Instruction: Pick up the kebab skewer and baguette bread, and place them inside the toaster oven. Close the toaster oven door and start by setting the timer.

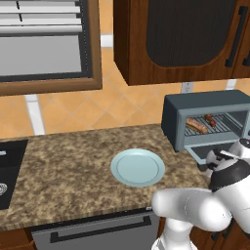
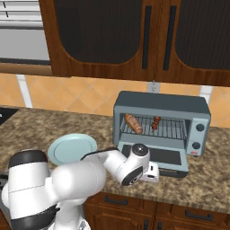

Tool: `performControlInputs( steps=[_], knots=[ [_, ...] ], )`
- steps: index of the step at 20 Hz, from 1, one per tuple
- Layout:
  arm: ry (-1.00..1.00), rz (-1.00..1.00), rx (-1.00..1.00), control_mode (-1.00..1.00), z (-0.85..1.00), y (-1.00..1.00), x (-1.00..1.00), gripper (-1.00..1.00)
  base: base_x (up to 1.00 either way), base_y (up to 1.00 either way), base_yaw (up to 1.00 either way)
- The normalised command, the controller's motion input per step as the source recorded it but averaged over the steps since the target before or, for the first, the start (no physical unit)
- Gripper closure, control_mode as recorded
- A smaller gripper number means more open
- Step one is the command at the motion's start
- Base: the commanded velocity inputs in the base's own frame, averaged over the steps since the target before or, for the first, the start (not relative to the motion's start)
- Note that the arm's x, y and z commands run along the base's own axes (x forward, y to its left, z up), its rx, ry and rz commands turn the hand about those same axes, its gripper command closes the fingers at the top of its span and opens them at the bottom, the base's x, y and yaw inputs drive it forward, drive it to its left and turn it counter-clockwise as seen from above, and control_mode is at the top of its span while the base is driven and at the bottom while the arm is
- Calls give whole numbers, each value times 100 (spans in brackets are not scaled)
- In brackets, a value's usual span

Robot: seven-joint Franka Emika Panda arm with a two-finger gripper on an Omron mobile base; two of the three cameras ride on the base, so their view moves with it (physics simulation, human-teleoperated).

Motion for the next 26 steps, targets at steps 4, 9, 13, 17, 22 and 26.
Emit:
performControlInputs(
  steps=[4, 9, 13, 17, 22, 26],
  knots=[
    [-3, 0, 2, -100, -9, 0, 5, -100, 0, 0, 0],
    [-6, 0, 0, -100, -5, 3, 12, -100, 0, 0, 0],
    [-8, 0, 0, -100, 0, 18, 25, -100, 0, 0, 0],
    [-7, 0, 0, -100, 5, 19, 25, -100, 0, 0, 0],
    [-1, 0, 0, -100, 27, 15, 41, -100, 0, 0, 0],
    [0, 0, 0, -100, 32, 10, 32, -100, 0, 0, 0]
  ],
)
